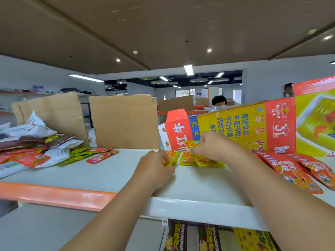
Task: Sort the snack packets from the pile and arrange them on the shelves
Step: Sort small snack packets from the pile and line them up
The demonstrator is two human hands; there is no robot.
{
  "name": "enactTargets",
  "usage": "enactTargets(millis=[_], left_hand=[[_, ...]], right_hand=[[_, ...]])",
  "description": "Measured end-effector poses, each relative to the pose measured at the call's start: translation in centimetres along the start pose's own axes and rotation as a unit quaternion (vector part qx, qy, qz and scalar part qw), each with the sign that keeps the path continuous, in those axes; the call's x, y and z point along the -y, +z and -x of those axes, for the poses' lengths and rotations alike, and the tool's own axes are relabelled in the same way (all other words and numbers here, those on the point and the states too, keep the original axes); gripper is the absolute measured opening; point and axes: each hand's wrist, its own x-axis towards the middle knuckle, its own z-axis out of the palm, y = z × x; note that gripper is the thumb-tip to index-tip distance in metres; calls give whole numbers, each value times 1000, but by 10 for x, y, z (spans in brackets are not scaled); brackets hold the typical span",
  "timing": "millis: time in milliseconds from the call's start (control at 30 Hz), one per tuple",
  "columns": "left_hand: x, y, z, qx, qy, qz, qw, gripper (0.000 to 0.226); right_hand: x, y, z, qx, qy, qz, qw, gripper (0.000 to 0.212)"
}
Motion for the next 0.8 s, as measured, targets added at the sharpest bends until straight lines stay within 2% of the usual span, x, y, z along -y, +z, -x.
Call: enactTargets(millis=[400, 800], left_hand=[[-9, -13, -52, -13, 25, -75, 997, 19], [0, 35, -87, 19, 6, -73, 997, 9]], right_hand=[[5, -10, -39, 46, -27, 54, 997, 39], [-15, 10, -48, 52, -16, -5, 998, 41]])
